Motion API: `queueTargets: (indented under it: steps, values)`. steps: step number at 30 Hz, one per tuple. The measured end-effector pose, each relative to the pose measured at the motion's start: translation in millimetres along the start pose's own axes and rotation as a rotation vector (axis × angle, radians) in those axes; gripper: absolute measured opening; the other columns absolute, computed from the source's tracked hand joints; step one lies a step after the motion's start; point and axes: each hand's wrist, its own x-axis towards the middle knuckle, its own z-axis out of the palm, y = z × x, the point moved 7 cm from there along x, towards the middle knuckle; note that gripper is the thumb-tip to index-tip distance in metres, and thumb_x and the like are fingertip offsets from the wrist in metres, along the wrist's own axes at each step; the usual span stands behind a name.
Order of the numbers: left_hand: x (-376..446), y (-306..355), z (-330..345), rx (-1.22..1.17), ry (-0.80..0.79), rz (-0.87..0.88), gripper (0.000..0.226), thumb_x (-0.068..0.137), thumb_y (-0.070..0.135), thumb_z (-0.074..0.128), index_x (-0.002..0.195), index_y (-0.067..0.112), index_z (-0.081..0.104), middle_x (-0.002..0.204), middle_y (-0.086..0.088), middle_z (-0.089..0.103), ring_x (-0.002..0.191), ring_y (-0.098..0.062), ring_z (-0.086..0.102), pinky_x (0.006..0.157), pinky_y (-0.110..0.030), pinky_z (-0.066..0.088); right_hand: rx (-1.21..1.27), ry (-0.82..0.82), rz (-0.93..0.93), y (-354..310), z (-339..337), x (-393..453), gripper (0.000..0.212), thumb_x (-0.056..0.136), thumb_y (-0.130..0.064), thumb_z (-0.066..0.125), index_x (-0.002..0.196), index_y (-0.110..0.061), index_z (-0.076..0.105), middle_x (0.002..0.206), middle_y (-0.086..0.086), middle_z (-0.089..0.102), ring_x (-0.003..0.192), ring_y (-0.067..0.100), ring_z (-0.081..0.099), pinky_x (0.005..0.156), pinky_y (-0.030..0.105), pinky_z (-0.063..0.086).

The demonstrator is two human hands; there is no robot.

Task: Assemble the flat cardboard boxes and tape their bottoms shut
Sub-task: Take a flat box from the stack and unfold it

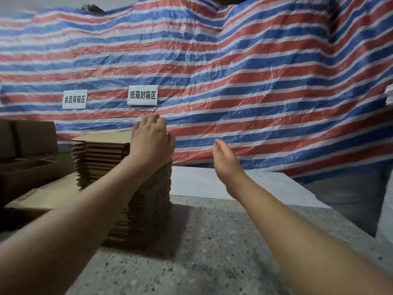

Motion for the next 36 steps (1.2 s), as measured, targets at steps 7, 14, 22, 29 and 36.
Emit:
queueTargets:
  steps: [7, 14, 22, 29, 36]
  values:
    - [22.5, -52.6, 63.1, 0.444, -0.488, -0.169, 0.053, 0.095, 0.052, 0.043, 0.130, 0.012, 0.050, 0.127, -0.014, 0.055, 0.118, -0.033, 0.051, 0.094, -0.042, 0.041, -0.107, -0.060, 0.003, 4.9, 9.1, 34.0, 0.050, 0.111, -0.034, 0.030, 0.159, -0.024, 0.023, 0.166, 0.002, 0.026, 0.151, 0.026, 0.027, 0.117, 0.041, 0.031]
    - [10.0, -36.0, 51.1, 0.383, -0.333, -0.040, 0.022, 0.091, 0.010, 0.045, 0.106, 0.015, 0.060, 0.074, 0.000, 0.047, 0.084, -0.028, 0.058, 0.072, -0.034, 0.036, -0.141, -0.049, 0.033, 11.7, 13.2, 51.7, 0.049, 0.110, -0.031, 0.035, 0.157, -0.020, 0.029, 0.162, 0.007, 0.033, 0.145, 0.029, 0.036, 0.109, 0.040, 0.037]
    - [27.0, 15.2, -60.2, 0.023, 0.161, 0.214, 0.014, 0.098, 0.016, 0.053, 0.097, 0.009, 0.066, 0.072, -0.006, 0.061, 0.059, -0.023, 0.047, 0.053, -0.028, 0.029, -0.052, 0.011, 0.051, -7.6, -0.1, 67.6, 0.057, 0.106, -0.041, 0.043, 0.158, -0.023, 0.027, 0.162, 0.006, 0.030, 0.145, 0.032, 0.035, 0.111, 0.048, 0.037]
    - [40.6, 42.7, -116.7, -0.436, 0.113, 0.239, 0.007, 0.095, 0.024, 0.063, 0.093, 0.021, 0.069, 0.074, 0.015, 0.056, 0.068, 0.004, 0.054, 0.056, -0.007, 0.035, 0.291, 0.208, 0.038, -27.9, -69.7, 71.7, 0.062, 0.101, -0.068, 0.019, 0.140, -0.030, 0.048, 0.150, -0.006, 0.042, 0.140, 0.022, 0.037, 0.108, 0.044, 0.031]
    - [21.5, 41.2, -78.5, -0.826, -0.181, 0.006, 0.008, 0.093, 0.037, 0.064, 0.086, 0.033, 0.067, 0.081, 0.011, 0.067, 0.069, 0.006, 0.060, 0.055, -0.012, 0.048, 0.303, 0.329, -0.014, -17.0, -120.2, 24.0, 0.064, 0.095, -0.077, 0.024, 0.102, -0.035, 0.071, 0.082, -0.027, 0.072, 0.091, 0.005, 0.064, 0.068, 0.029, 0.047]
